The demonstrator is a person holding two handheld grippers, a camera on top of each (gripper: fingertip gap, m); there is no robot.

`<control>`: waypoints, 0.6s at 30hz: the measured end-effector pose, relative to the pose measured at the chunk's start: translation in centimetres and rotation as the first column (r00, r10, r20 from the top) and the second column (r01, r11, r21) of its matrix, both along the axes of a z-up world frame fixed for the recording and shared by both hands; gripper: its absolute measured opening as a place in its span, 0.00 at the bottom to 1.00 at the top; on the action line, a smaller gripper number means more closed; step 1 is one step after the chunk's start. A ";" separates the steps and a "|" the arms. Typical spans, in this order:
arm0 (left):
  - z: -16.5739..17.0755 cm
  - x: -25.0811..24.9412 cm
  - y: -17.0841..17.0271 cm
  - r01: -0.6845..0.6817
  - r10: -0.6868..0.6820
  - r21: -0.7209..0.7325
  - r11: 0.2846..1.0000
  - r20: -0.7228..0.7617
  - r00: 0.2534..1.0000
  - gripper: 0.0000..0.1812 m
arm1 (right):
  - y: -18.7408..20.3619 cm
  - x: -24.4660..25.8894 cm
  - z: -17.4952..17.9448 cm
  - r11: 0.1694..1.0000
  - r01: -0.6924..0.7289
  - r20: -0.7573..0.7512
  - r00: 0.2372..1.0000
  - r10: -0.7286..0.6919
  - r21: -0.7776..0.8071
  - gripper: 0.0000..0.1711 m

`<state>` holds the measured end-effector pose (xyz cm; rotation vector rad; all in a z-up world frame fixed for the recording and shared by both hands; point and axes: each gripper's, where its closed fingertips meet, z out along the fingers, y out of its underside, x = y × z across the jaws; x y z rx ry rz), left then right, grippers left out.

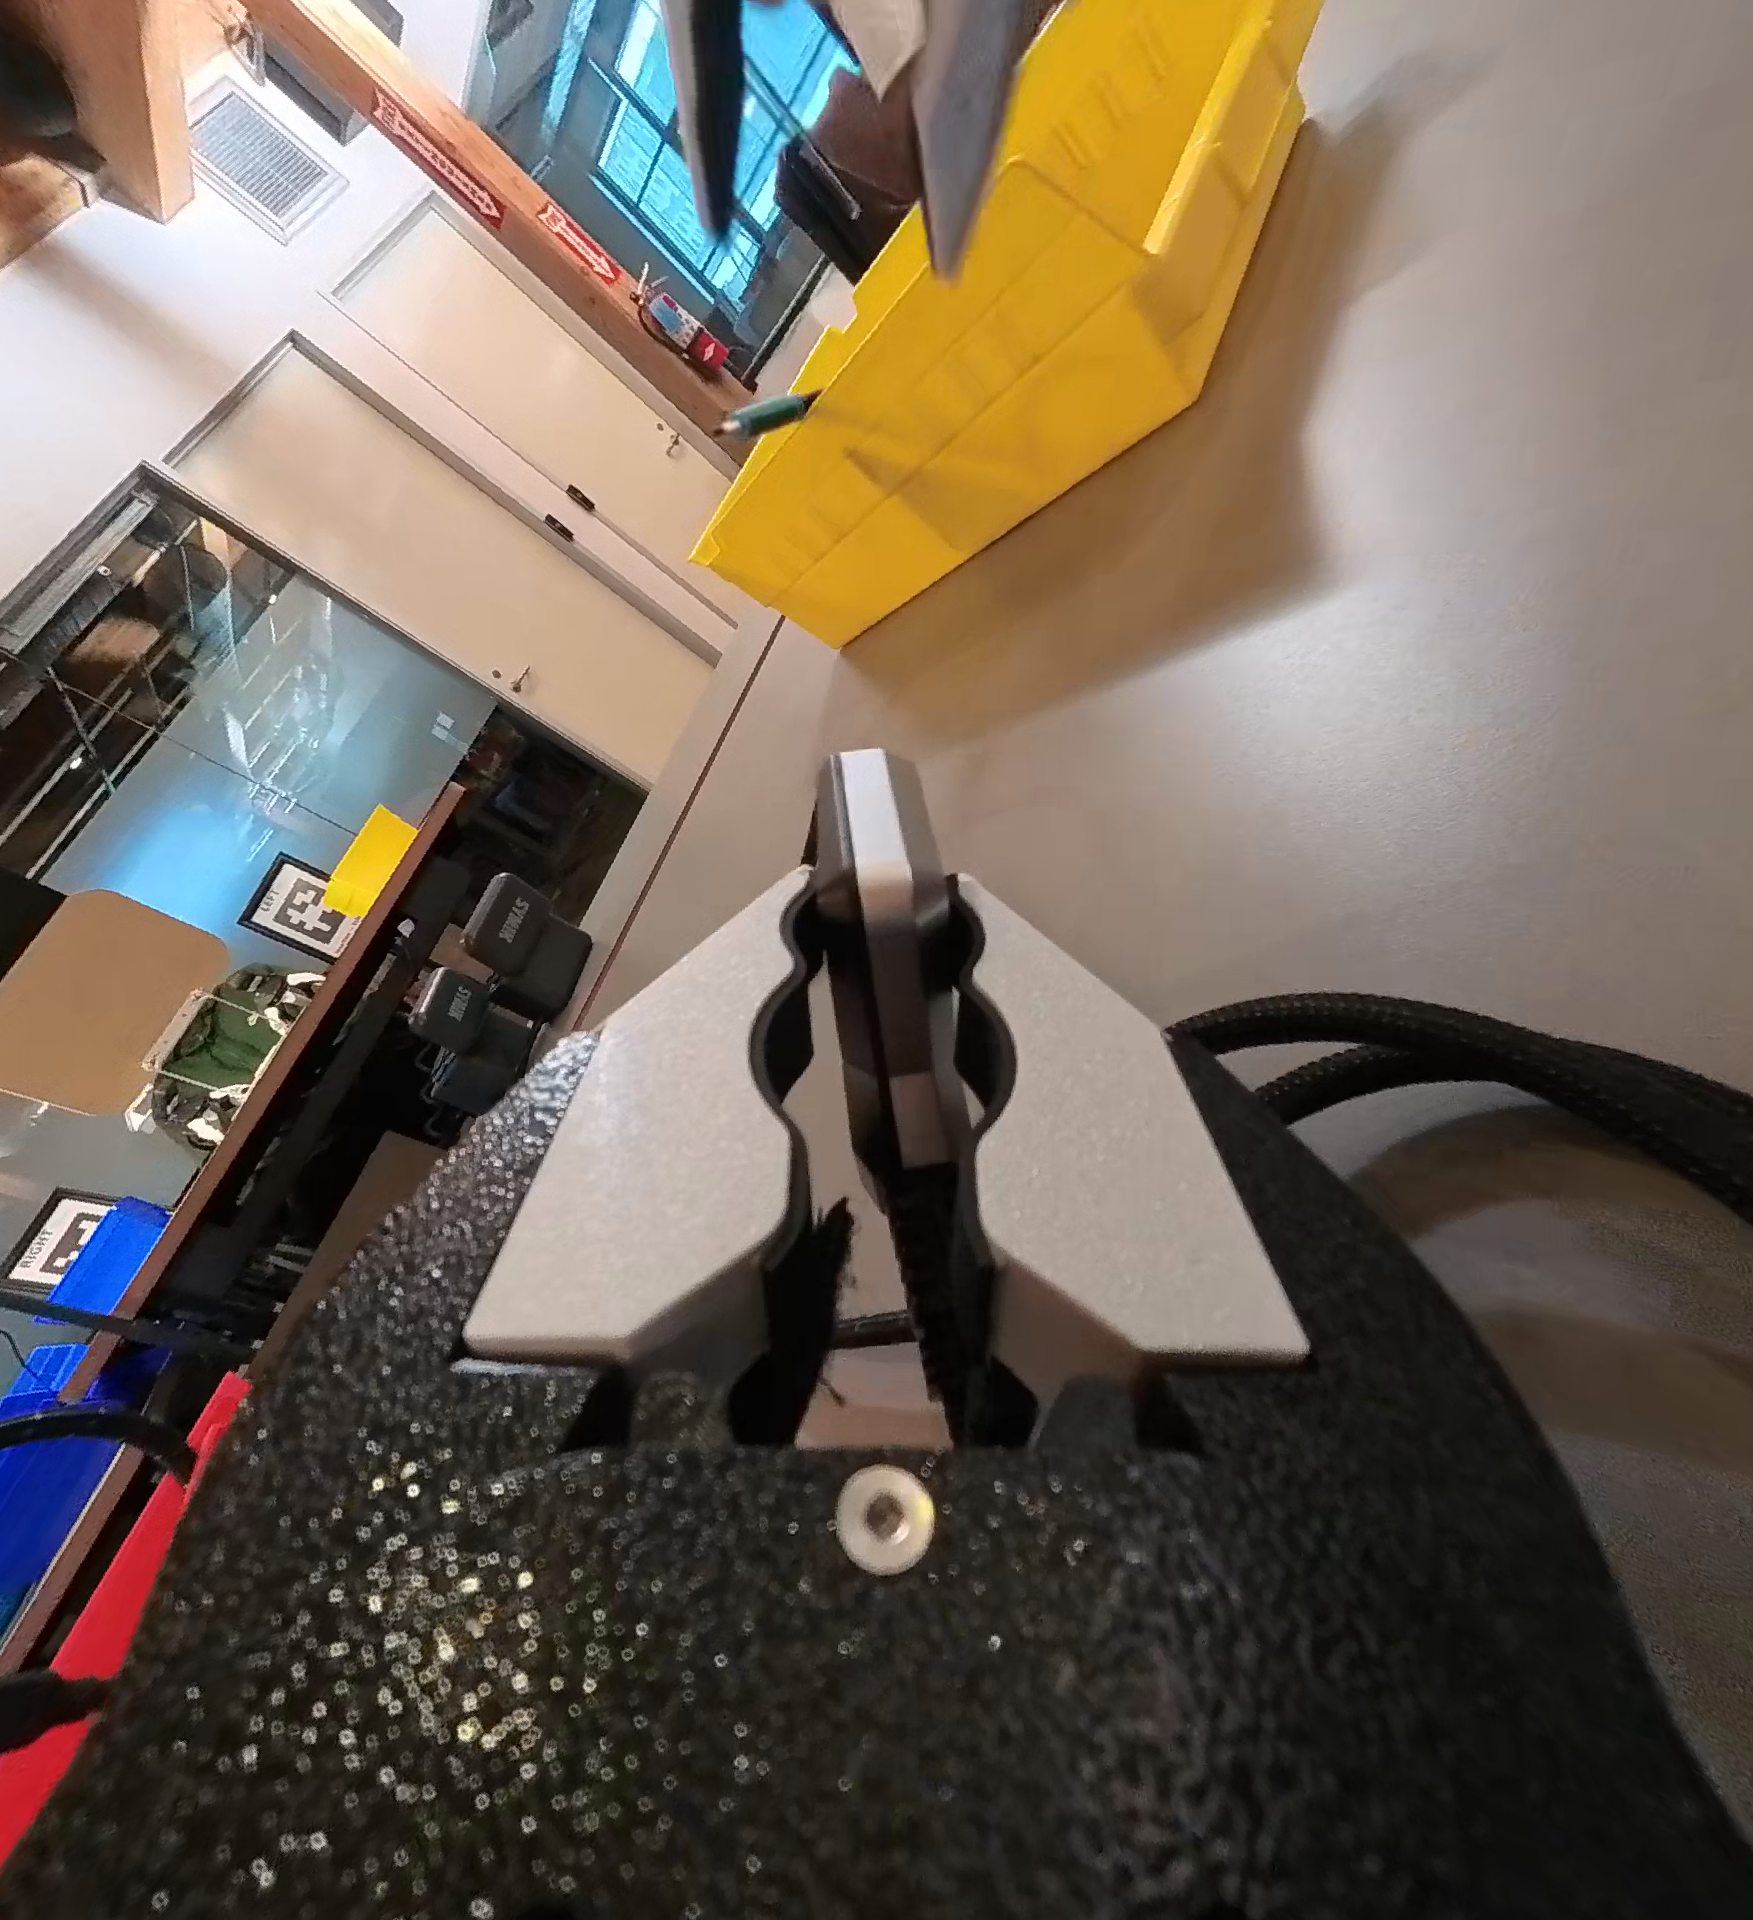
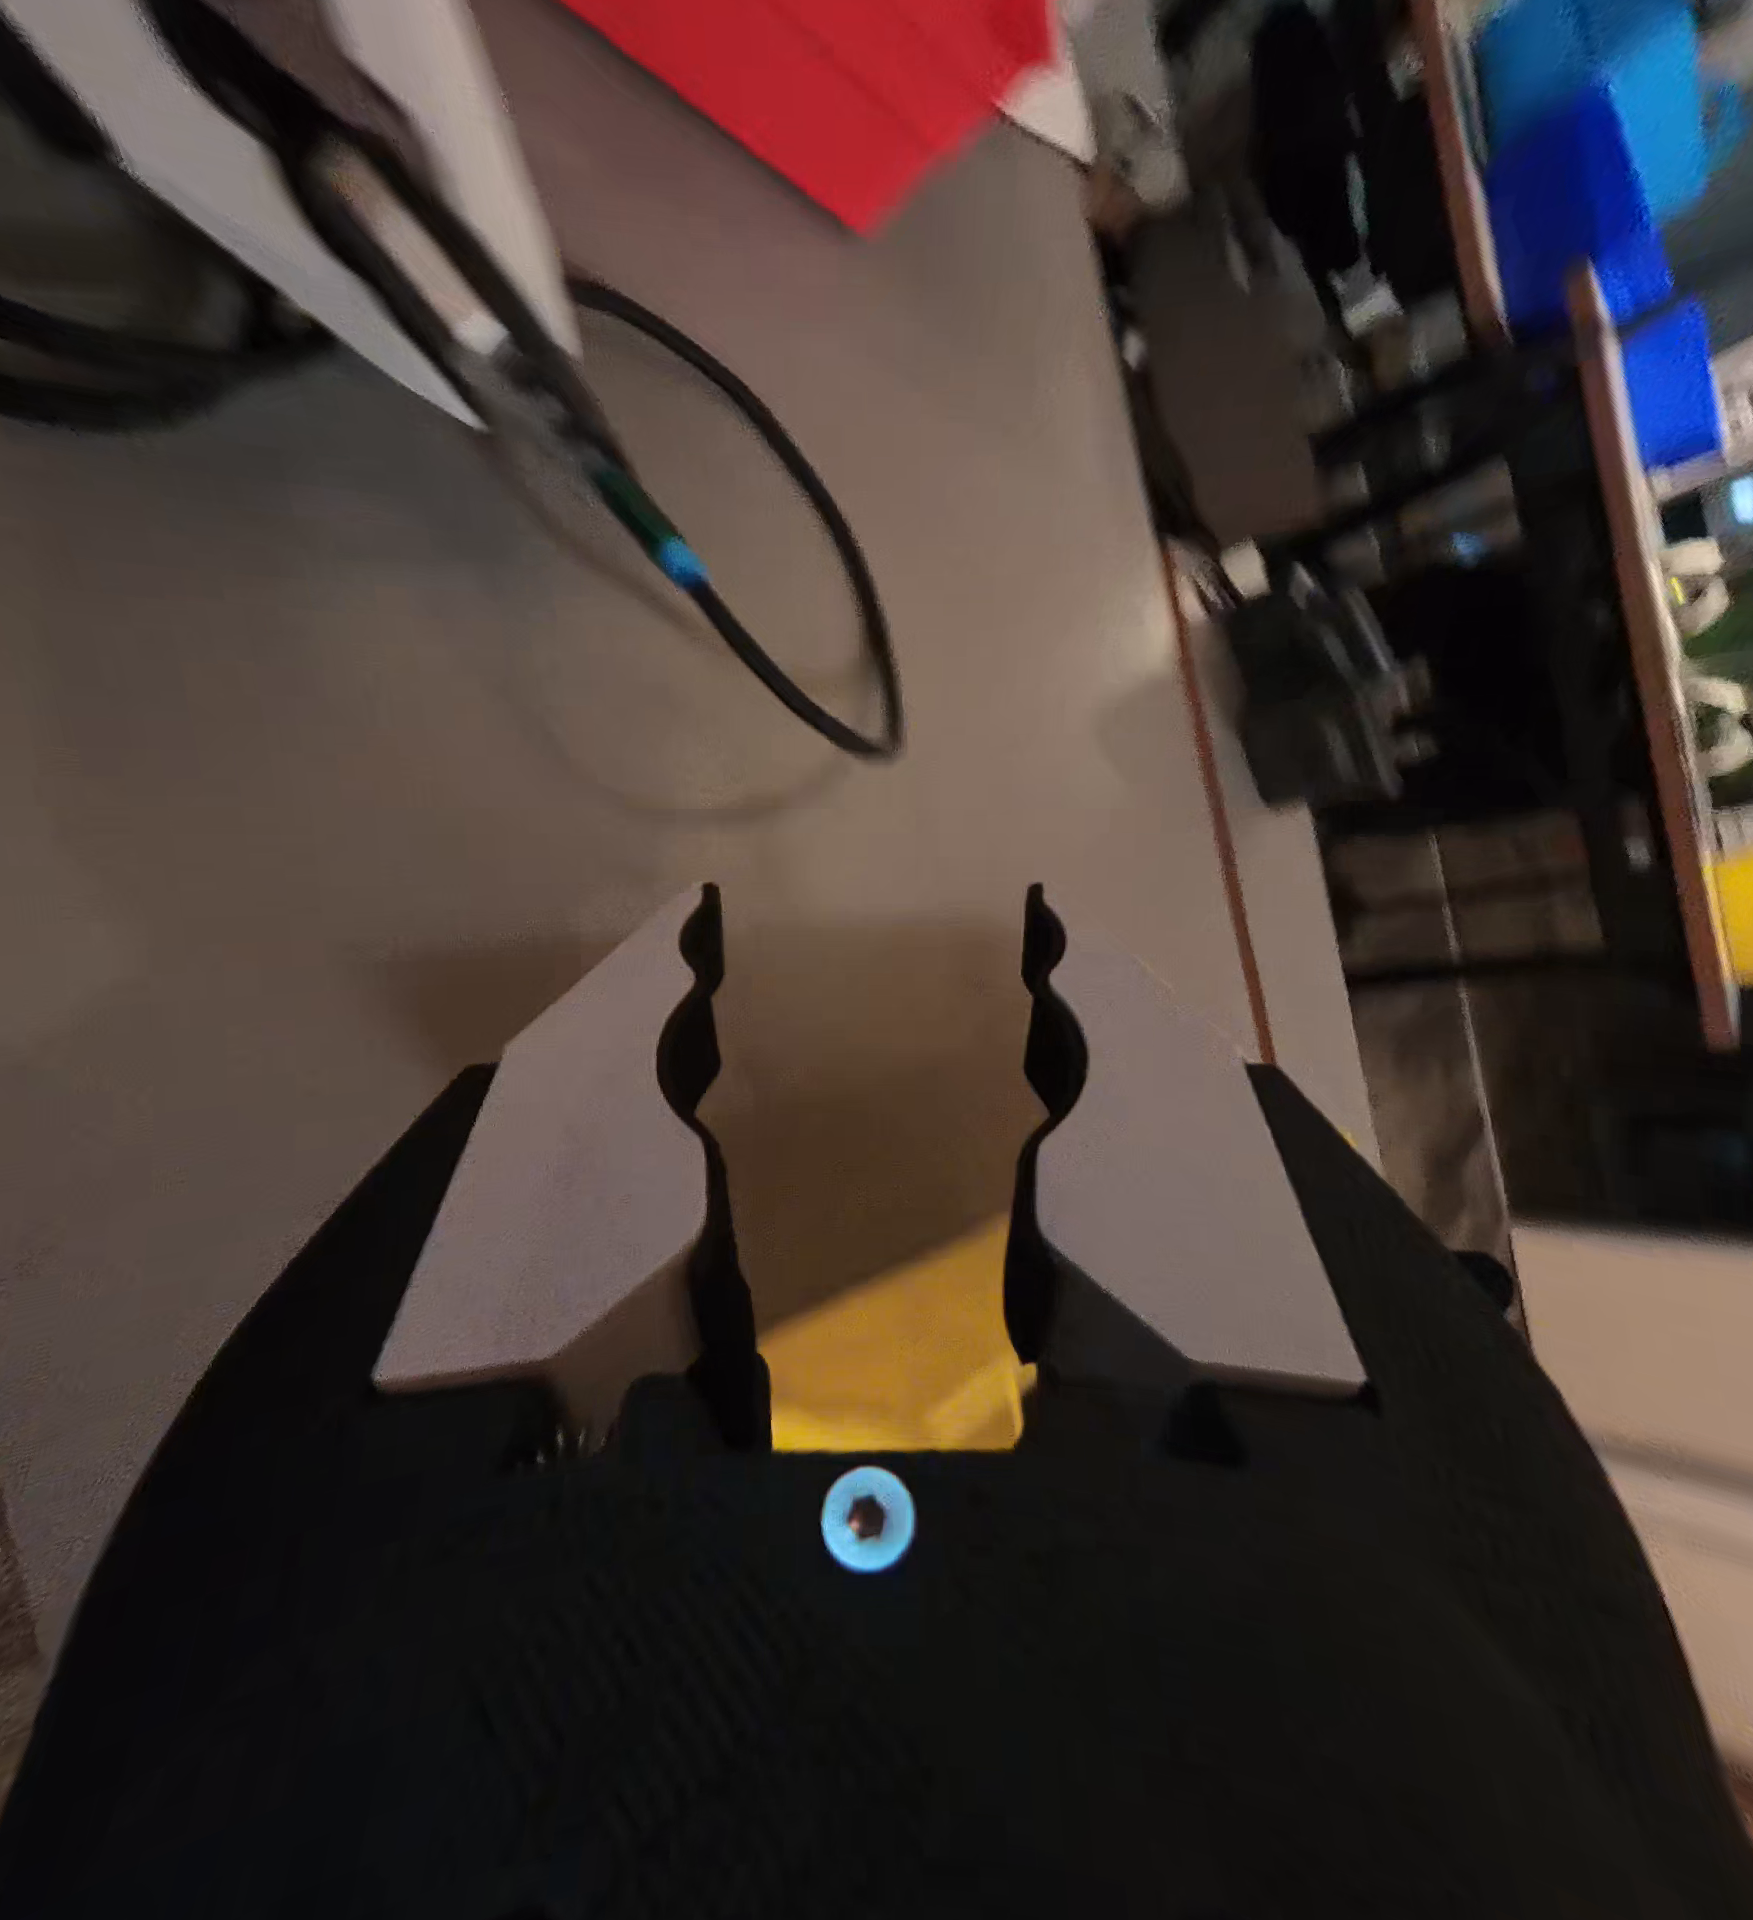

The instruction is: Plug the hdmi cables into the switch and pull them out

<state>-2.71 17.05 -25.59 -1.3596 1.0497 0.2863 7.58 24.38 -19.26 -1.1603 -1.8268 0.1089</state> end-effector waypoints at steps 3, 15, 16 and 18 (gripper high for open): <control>-0.1 0.4 -0.3 0.032 -0.032 -0.004 0.999 -0.005 0.999 0.11 | -2.7 -4.9 -4.1 0.988 -0.151 0.009 0.989 0.151 0.030 0.33; -0.6 2.3 -1.8 0.170 -0.170 -0.009 0.985 -0.040 0.985 0.12 | -5.3 -10.3 -9.8 0.899 -0.375 0.099 0.927 0.362 0.227 0.09; -0.7 2.2 -1.7 0.160 -0.161 -0.011 0.987 -0.046 0.986 0.12 | -5.2 -10.5 -10.0 0.889 -0.376 0.112 0.927 0.359 0.261 0.07; -1.0 2.0 -1.4 0.128 -0.129 -0.031 0.991 -0.059 0.990 0.15 | -5.1 -10.5 -10.1 0.886 -0.371 0.113 0.929 0.354 0.279 0.07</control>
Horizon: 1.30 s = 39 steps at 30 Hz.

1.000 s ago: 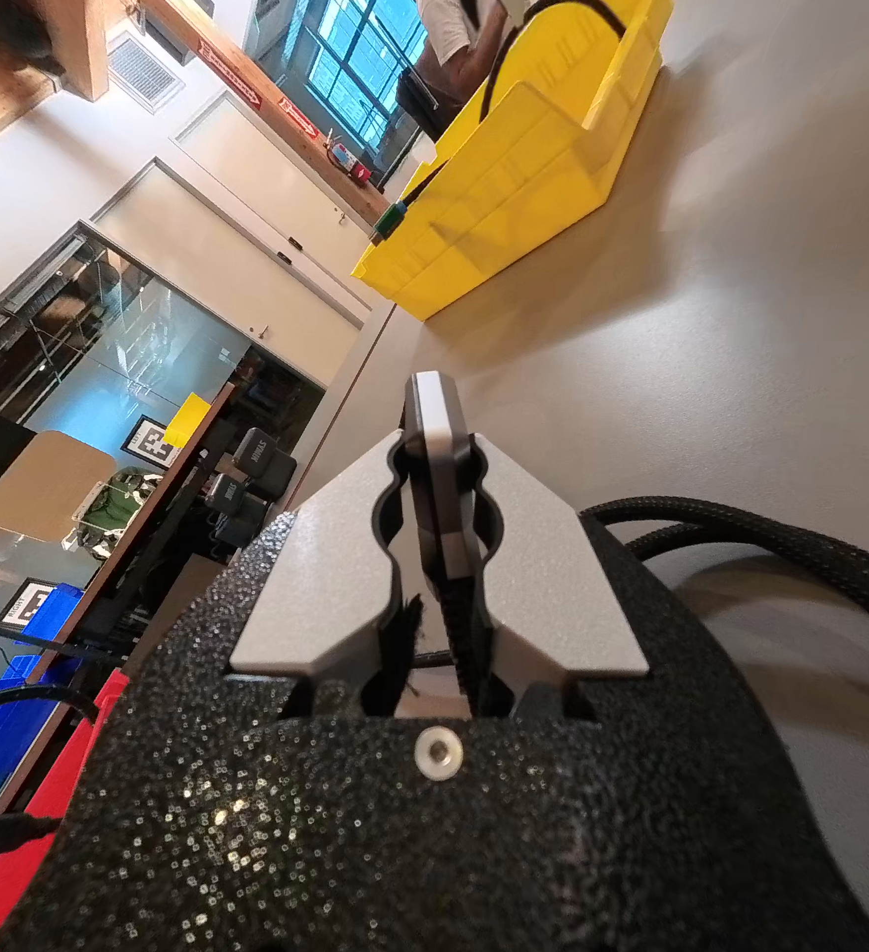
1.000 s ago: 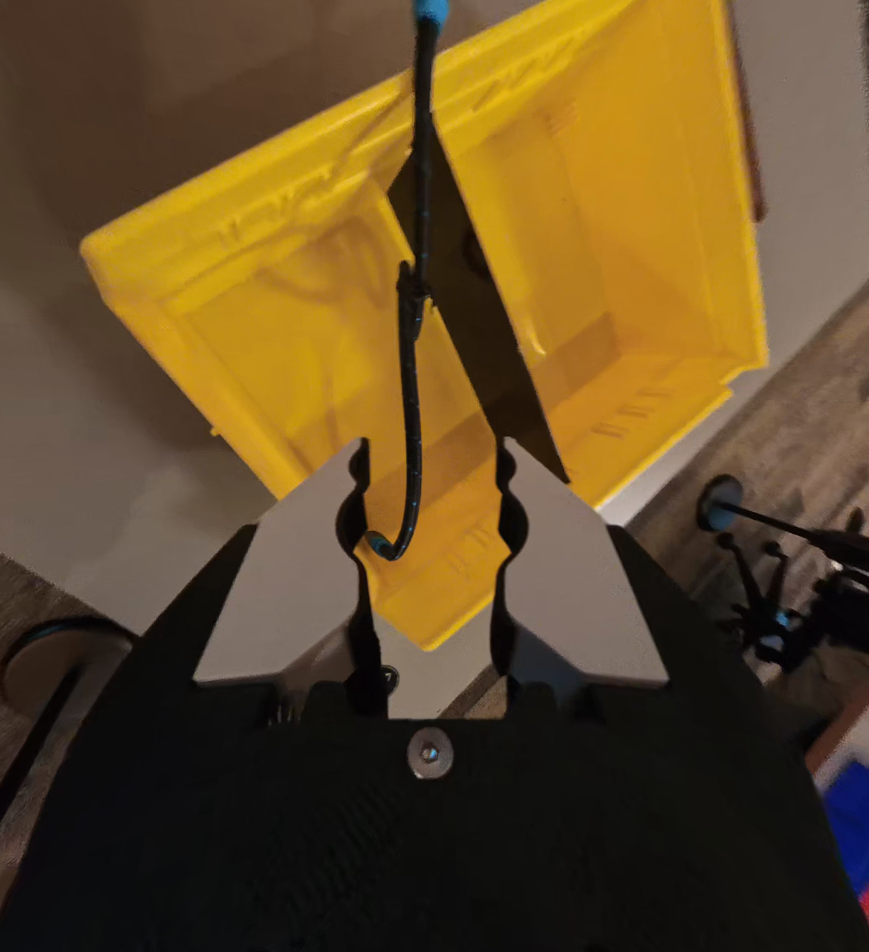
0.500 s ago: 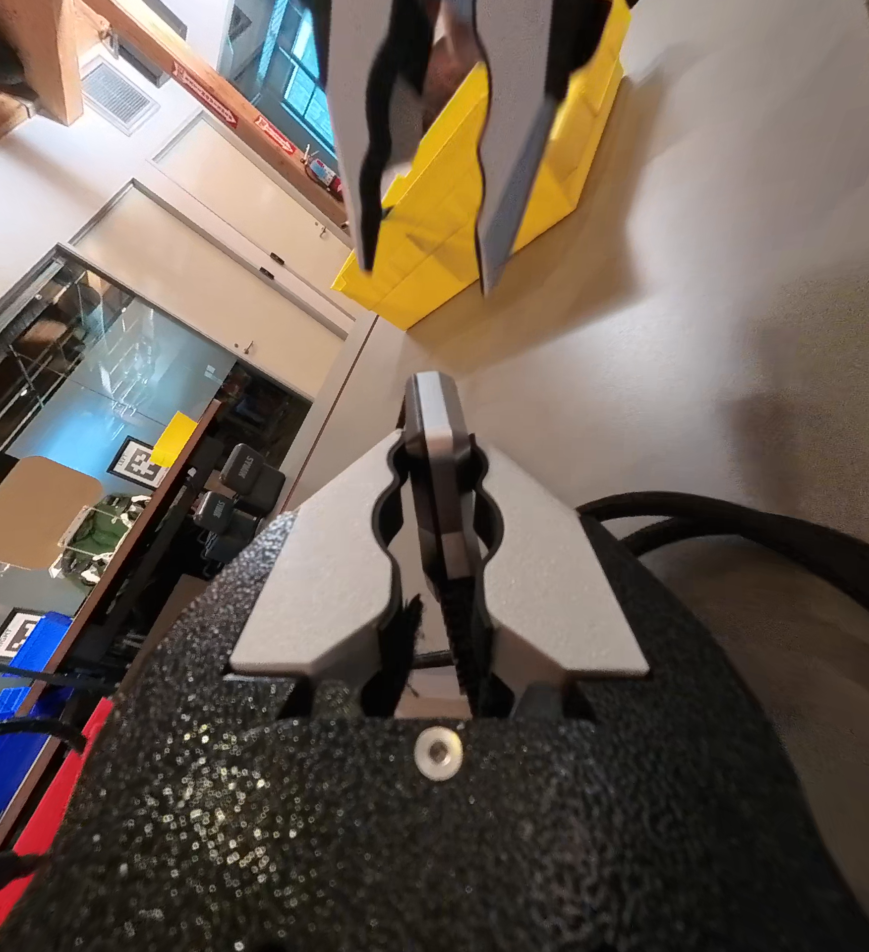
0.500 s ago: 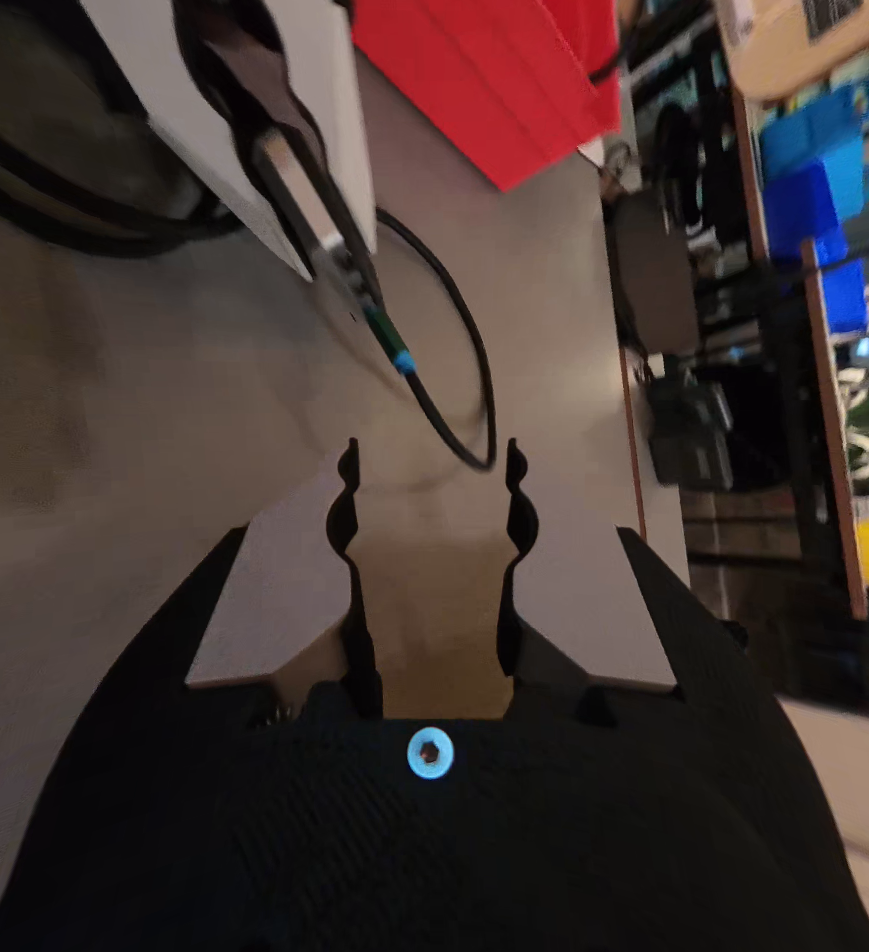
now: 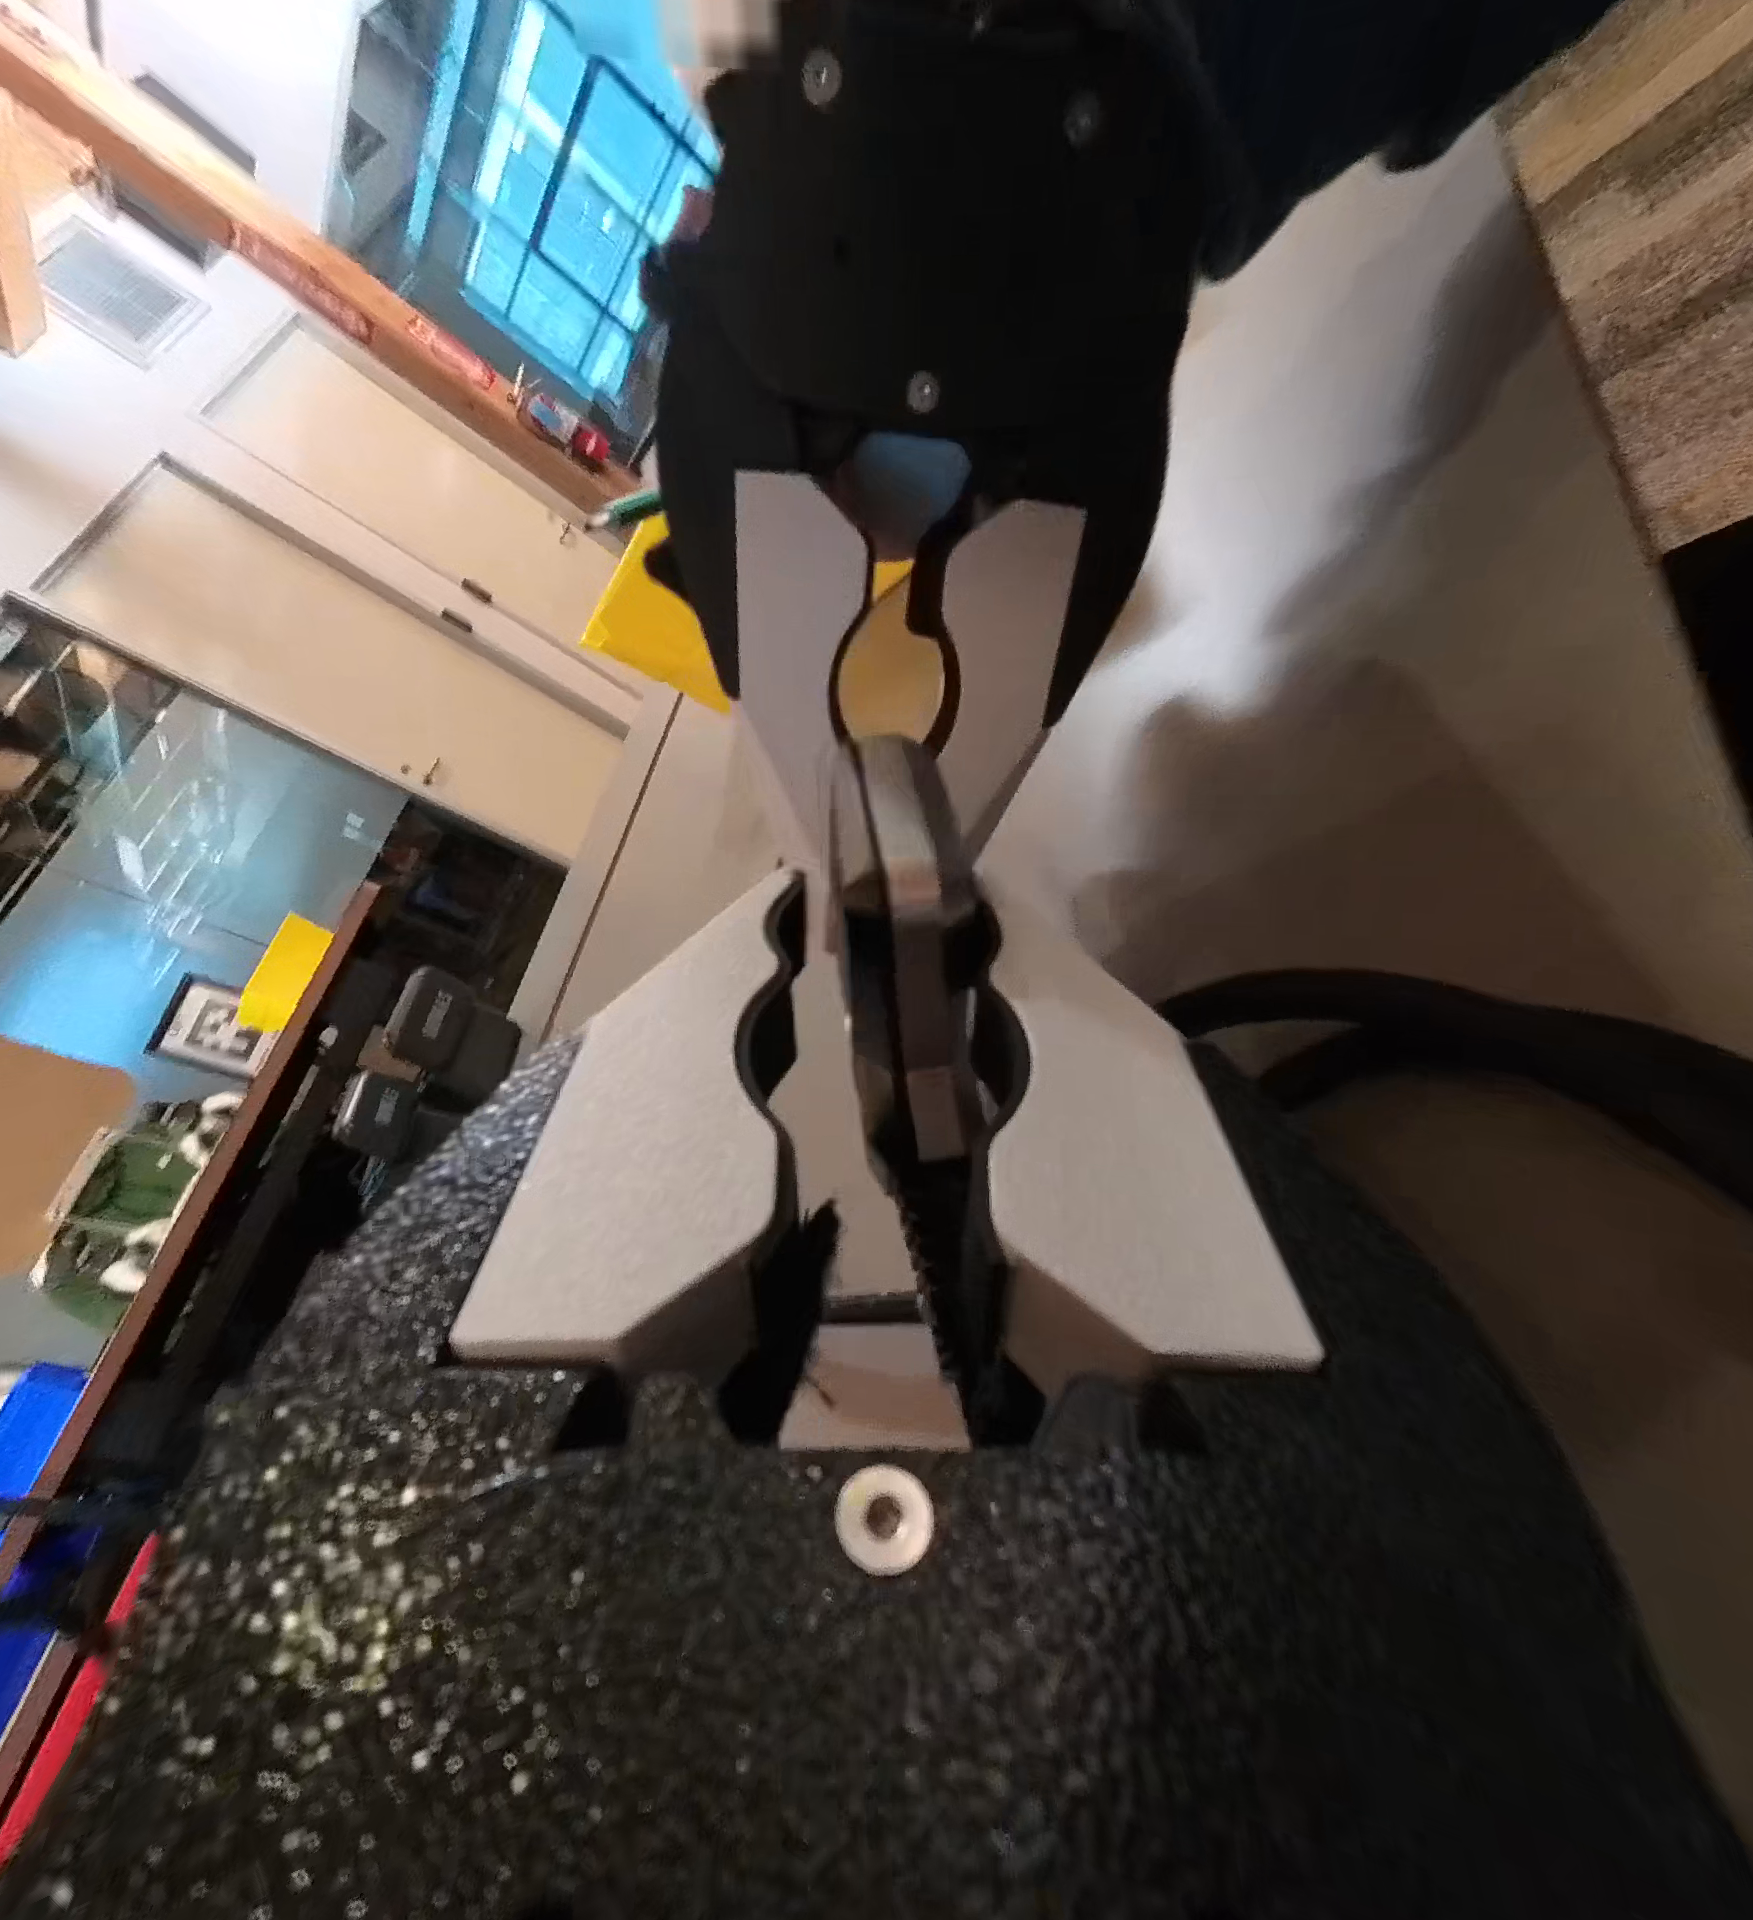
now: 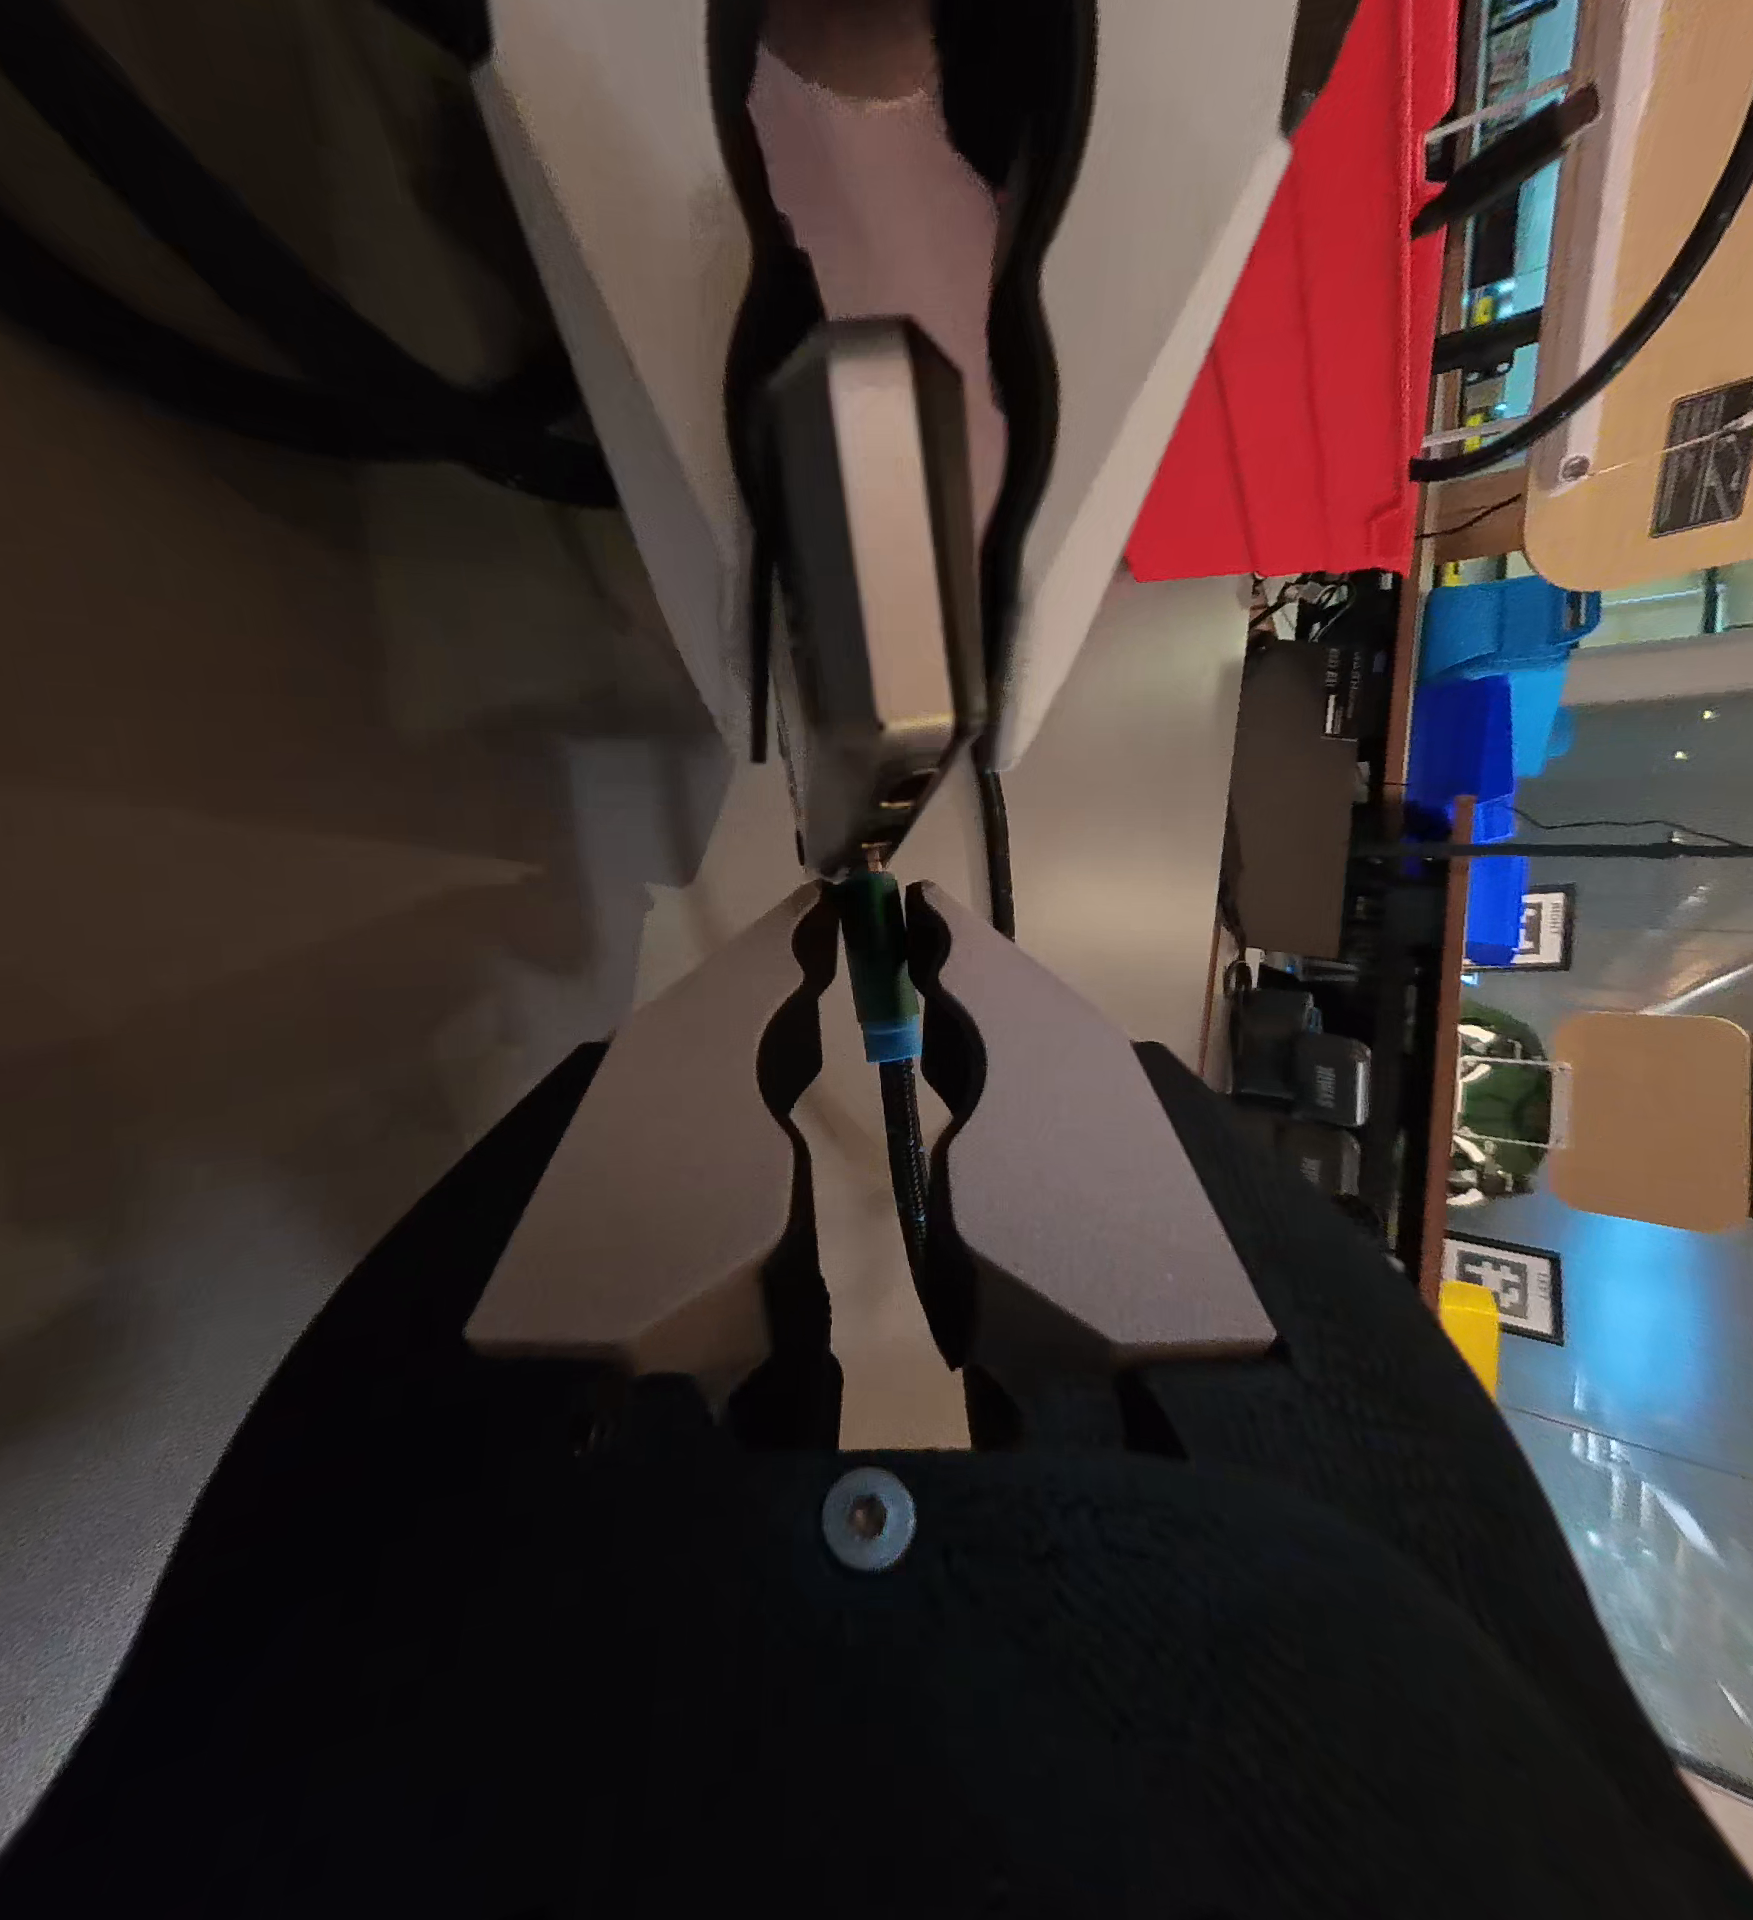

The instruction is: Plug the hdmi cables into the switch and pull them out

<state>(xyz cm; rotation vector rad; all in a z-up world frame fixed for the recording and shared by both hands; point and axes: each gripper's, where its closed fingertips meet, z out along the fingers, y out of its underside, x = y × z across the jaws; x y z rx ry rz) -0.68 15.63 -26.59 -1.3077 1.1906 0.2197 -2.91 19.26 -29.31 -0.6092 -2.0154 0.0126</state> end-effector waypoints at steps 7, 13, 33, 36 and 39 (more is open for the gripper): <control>-2.2 -1.2 1.6 -0.119 0.122 -0.184 0.976 0.003 0.993 0.17 | 0.2 0.2 0.1 1.000 0.020 -0.015 1.000 -0.020 -0.006 0.06; -2.3 -1.2 1.9 -0.159 0.154 -0.155 0.975 -0.044 0.987 0.11 | 0.5 0.8 0.0 1.000 0.000 -0.001 1.000 0.000 -0.019 0.07; -1.3 0.9 0.6 0.043 -0.011 -0.221 0.974 0.143 0.990 0.11 | -2.1 4.0 1.8 0.890 -0.104 -0.004 0.993 0.114 -0.443 0.05; -1.1 1.1 0.4 0.076 -0.038 -0.227 0.971 0.166 0.985 0.11 | -2.5 4.3 2.1 0.858 -0.121 -0.015 0.991 0.131 -0.499 0.05; -1.1 1.3 0.2 0.096 -0.056 -0.232 0.968 0.175 0.983 0.11 | -2.8 4.5 2.1 0.836 -0.132 -0.022 0.990 0.142 -0.532 0.06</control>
